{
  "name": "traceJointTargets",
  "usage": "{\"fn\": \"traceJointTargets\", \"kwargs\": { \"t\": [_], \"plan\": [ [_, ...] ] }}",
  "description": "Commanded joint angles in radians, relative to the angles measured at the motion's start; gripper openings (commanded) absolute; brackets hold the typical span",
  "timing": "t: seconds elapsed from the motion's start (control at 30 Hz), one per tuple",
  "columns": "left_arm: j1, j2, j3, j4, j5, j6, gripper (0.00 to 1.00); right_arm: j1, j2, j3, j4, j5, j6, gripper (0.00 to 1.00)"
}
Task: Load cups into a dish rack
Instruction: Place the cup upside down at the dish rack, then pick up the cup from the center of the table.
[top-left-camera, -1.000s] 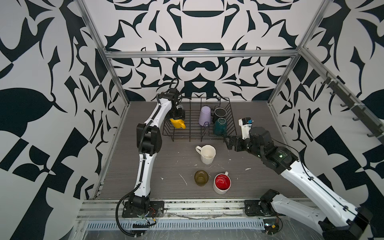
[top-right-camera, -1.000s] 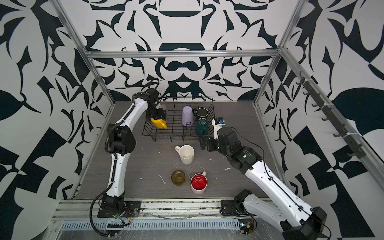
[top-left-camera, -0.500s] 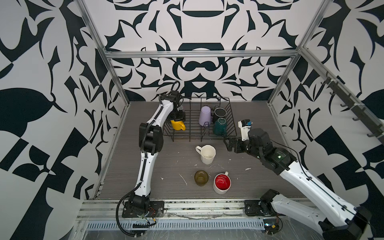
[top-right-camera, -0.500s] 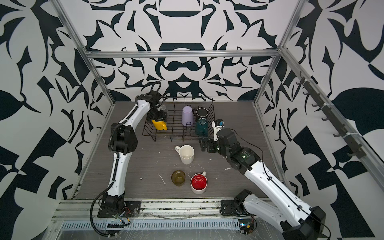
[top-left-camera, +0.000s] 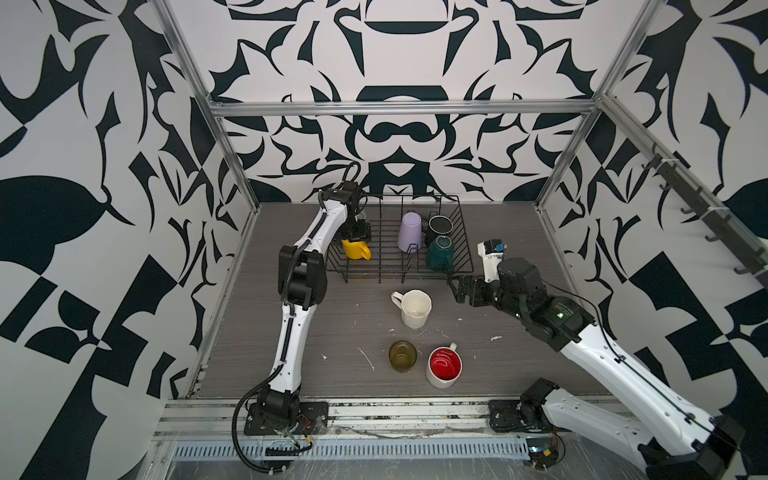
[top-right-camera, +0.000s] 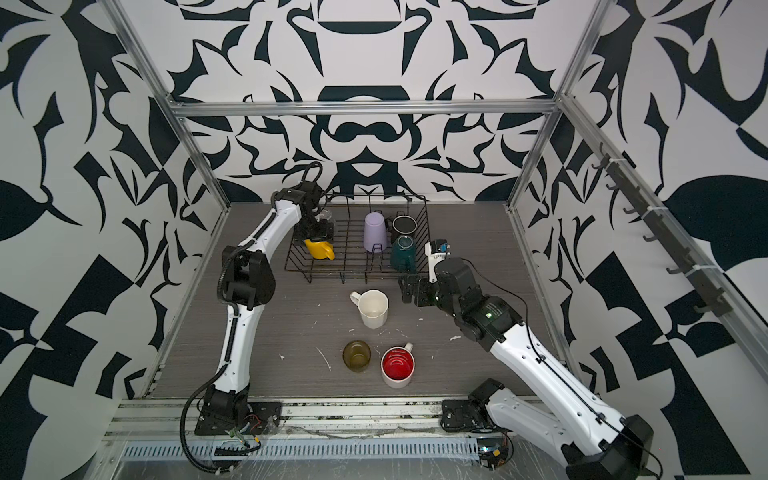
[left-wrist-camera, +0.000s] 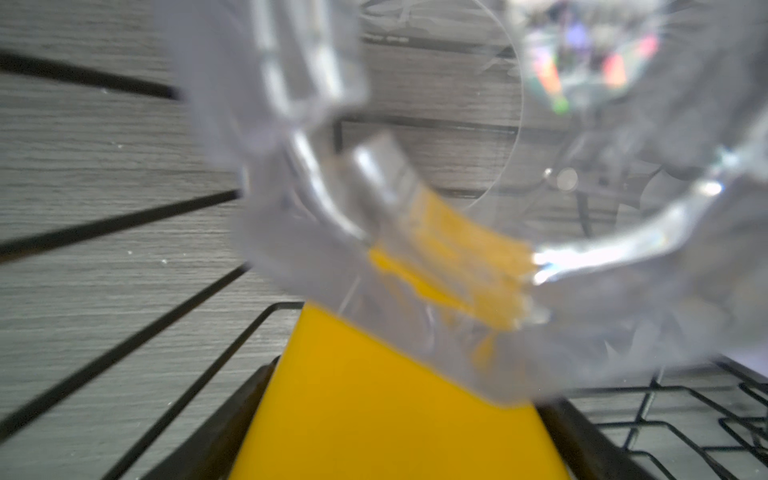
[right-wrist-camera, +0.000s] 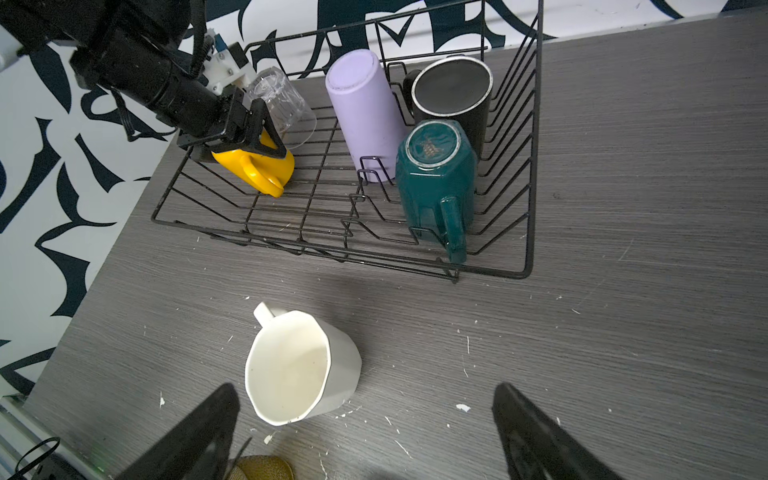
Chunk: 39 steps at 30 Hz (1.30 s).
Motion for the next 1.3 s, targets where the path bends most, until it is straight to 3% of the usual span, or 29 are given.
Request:
{"fn": "traceJointTargets", "kwargs": {
  "t": [0.0, 0.43, 0.97, 1.07, 1.27],
  "plan": [
    [0.002, -0.035, -0.011, -0.001, -0.010, 0.000, 0.89, -0.004, -0.004, 0.004, 0.023, -0.004, 0.007, 0.97],
    [0.003, -0.070, -0.012, -0.007, -0.006, 0.003, 0.99, -0.004, 0.001, 0.005, 0.021, -0.010, 0.007, 0.97],
    [0.003, -0.373, -0.122, 0.054, -0.067, 0.031, 0.99, 0.000, 0.183, 0.129, -0.105, -0.063, -0.013, 0.88],
    [0.003, -0.486, -0.235, 0.162, -0.100, 0.084, 0.99, 0.016, 0.209, 0.166, -0.143, -0.061, -0.011, 0.85],
    [0.003, -0.764, -0.589, 0.523, -0.245, 0.076, 0.99, 0.073, 0.250, 0.185, -0.167, -0.060, -0.003, 0.80]
  ]
}}
